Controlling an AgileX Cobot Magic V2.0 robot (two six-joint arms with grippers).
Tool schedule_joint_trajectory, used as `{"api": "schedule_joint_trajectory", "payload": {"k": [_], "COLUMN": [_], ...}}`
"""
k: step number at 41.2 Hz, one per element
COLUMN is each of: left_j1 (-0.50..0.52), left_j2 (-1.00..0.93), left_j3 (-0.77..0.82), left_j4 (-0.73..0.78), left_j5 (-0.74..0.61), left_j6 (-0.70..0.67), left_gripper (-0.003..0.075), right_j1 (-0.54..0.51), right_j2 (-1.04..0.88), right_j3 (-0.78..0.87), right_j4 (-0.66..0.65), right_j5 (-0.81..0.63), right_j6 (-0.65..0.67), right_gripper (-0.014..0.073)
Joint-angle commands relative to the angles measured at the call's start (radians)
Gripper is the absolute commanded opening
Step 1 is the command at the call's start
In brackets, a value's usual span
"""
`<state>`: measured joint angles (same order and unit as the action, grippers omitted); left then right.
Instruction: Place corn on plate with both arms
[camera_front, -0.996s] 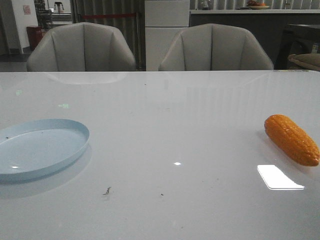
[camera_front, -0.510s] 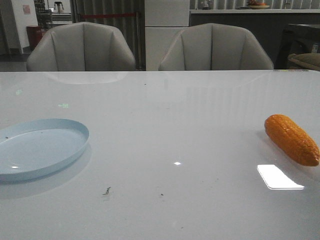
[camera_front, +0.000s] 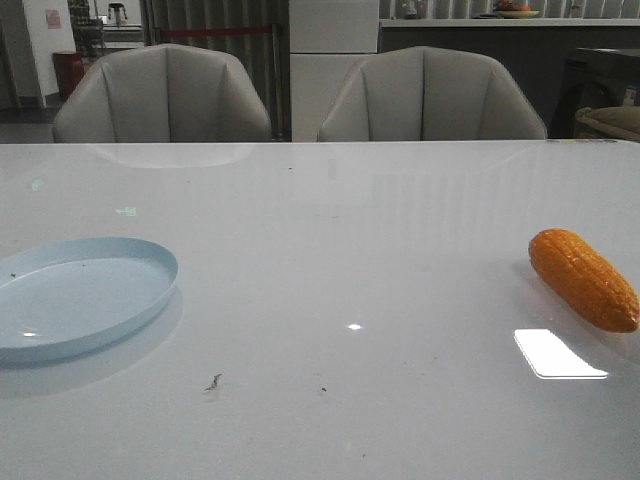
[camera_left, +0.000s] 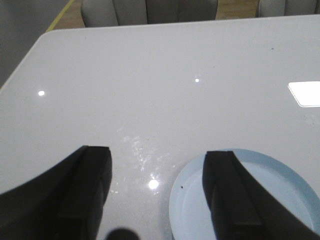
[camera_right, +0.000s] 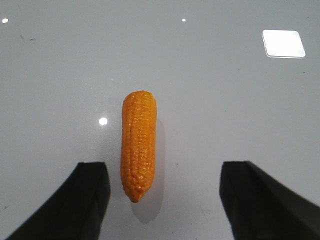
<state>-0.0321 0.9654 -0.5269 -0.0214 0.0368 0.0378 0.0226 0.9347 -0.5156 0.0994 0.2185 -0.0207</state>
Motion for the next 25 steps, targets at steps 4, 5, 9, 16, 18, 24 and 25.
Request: {"api": "schedule_joint_trajectory", "payload": {"k": [4, 5, 9, 16, 18, 24, 25], "left_j1": [0.0, 0.0, 0.004, 0.012, 0.012, 0.012, 0.012], "left_j2": [0.08, 0.099, 0.195, 0.375, 0.416, 0.538, 0.56], "left_j3": [-0.124, -0.146, -0.225, -0.37, -0.405, -0.514, -0.533], "left_j4": [-0.035, -0.035, -0.04, -0.058, -0.061, -0.061, -0.061], "left_j5": [0.116, 0.15, 0.26, 0.358, 0.379, 0.426, 0.435], "left_j6": [-0.009, -0.009, -0.019, -0.038, -0.038, -0.038, -0.038], "left_gripper": [0.0468, 0.0468, 0.0468, 0.0468, 0.0468, 0.0468, 0.0468], "right_j1": [-0.001, -0.001, -0.001, -0.001, -0.001, -0.001, -0.001], "right_j2": [-0.002, -0.002, -0.002, -0.002, -0.002, -0.002, -0.002], "right_j3": [-0.038, -0.038, -0.038, -0.038, -0.038, -0.038, -0.038], "right_j4": [-0.01, -0.01, -0.01, -0.01, -0.01, -0.01, -0.01], "right_j5": [-0.08, -0.08, -0.08, -0.08, -0.08, -0.08, -0.08], "right_j6": [0.003, 0.003, 0.003, 0.003, 0.003, 0.003, 0.003], "right_gripper": [0.0584, 0.0584, 0.0584, 0.0584, 0.0584, 0.0584, 0.0584]}}
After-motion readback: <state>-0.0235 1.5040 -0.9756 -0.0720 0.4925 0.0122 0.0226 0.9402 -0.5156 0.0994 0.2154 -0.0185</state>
